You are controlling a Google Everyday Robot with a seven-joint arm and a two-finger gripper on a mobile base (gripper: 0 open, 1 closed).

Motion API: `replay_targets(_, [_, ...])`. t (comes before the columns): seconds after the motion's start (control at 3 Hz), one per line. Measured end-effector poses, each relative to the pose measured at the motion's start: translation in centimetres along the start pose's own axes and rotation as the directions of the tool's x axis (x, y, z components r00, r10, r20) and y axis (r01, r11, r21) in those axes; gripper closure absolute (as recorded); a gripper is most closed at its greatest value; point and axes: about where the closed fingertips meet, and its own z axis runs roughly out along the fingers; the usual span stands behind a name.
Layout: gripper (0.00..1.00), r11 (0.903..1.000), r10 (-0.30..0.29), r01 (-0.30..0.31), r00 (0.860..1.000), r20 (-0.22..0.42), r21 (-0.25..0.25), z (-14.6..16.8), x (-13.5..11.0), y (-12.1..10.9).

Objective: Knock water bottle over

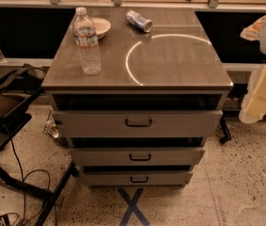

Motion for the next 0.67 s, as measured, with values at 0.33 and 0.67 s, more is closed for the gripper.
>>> replay_targets(0.33, [0.00, 1.0000, 0.001, -0.001, 1.000, 0.011, 0.003, 0.0, -0.1, -0.1])
replay_targets(0.67, [0.00, 0.9995, 0.014, -0.018, 0.991, 0.134, 0.027, 0.5, -1.3, -1.7])
